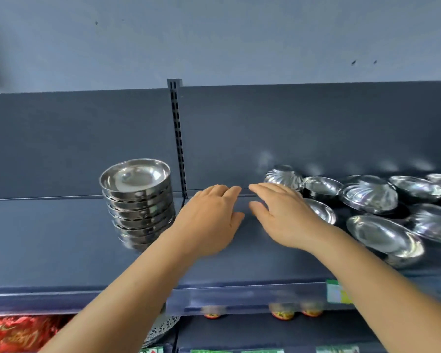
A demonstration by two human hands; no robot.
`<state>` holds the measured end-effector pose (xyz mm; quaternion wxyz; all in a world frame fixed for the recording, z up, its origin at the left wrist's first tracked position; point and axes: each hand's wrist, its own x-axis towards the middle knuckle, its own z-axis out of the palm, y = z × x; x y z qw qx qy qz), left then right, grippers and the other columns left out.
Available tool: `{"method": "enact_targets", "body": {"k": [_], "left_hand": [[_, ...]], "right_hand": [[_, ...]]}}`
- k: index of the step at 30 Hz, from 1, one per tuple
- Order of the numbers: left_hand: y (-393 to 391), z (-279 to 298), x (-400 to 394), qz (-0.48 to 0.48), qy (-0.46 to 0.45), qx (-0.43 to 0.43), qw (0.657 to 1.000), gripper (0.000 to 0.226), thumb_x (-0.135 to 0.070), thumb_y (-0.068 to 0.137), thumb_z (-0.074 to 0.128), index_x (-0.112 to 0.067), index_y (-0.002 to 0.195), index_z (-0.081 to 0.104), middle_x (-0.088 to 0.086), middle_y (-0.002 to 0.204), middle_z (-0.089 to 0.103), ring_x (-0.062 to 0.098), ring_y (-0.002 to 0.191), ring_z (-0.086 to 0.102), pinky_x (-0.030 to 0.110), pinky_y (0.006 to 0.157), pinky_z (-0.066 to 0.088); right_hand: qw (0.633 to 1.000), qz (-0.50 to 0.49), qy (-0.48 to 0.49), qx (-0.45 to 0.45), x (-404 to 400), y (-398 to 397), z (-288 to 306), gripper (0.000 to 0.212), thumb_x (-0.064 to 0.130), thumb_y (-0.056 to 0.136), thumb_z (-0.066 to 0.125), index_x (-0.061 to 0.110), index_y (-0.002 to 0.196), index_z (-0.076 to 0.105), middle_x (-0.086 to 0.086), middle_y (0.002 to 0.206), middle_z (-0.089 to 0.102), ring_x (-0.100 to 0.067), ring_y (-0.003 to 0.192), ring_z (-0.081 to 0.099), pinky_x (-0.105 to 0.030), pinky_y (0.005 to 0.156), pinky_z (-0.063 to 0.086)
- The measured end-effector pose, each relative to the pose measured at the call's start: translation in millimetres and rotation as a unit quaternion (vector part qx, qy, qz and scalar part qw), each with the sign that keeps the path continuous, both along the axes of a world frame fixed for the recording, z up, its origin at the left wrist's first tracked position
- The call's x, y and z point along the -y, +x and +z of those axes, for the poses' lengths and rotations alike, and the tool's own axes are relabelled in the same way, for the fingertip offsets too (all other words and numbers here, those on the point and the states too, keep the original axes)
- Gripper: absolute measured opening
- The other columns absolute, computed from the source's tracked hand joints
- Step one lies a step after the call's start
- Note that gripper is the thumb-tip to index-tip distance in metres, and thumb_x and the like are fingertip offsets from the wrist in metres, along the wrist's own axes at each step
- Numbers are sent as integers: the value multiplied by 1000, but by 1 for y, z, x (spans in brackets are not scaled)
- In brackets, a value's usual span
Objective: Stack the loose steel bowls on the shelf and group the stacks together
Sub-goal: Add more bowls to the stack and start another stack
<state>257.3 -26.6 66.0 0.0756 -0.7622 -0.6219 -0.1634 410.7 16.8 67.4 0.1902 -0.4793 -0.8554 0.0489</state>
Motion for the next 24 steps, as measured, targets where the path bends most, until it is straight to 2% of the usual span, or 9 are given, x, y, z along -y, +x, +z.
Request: {"method": "enact_targets", "body": {"k": [10,18,24], "left_hand": [[118,-38,-47,4,-53,51,997,60,-41,95,48,-24,149,27,-1,147,41,22,134,39,33,105,37],[156,-65,-82,110,-60,121,985,57,-47,94,46,-24,145,36,6,139,45,28,118,54,41,94,48],[163,-69,-93,175,-59,153,971,49,-41,97,41,-18,140,42,12,132,48,33,117,53,41,93,47]], "right_hand": [[999,-23,-17,36,-36,127,-20,52,37,99,37,22,149,30,6,156,29,-16,143,22,-33,114,17],[996,-30,-60,55,-62,197,-29,53,34,98,40,22,149,28,4,157,26,-19,144,20,-35,116,16],[994,-55,-92,29,-66,229,-40,50,29,96,45,22,145,36,1,149,35,-21,137,30,-35,109,28]]}}
